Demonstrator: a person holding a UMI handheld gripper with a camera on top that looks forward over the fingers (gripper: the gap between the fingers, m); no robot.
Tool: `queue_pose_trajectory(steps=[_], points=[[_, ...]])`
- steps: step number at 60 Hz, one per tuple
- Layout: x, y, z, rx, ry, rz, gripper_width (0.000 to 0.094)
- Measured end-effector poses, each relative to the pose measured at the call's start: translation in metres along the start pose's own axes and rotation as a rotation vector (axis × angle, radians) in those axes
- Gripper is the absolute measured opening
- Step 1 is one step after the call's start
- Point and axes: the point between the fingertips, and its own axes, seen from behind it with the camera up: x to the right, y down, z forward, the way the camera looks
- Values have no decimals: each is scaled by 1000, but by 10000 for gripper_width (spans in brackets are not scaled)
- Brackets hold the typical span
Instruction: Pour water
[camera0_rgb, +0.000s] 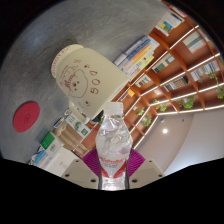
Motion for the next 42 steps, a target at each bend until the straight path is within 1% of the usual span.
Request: queue_pose_trajectory(steps=[9,16,21,25,26,27,28,29,33,34,35,41,42], points=[[1,8,-7,1,-16,236,329],[1,22,-16,-4,-33,603,327],[0,34,-23,-26,-28,877,329],[-2,49,-26,-20,-35,1123,330],[-5,50,-27,-17,-43,1184,333],[-6,51,-28,-18,-46,1249,358],[-8,44,-29,-19,-48,1310,359],[-11,46,-28,-1,-62,1377,359],[-19,44,-29,27,-107,1622,360],[-20,32,-31,23,-105,1681,359],[-25,40,-29,33,-113,1733,360],[-45,35,-24,71,-154,1992,359],[-42,20,-26,68,-161,2030,359]])
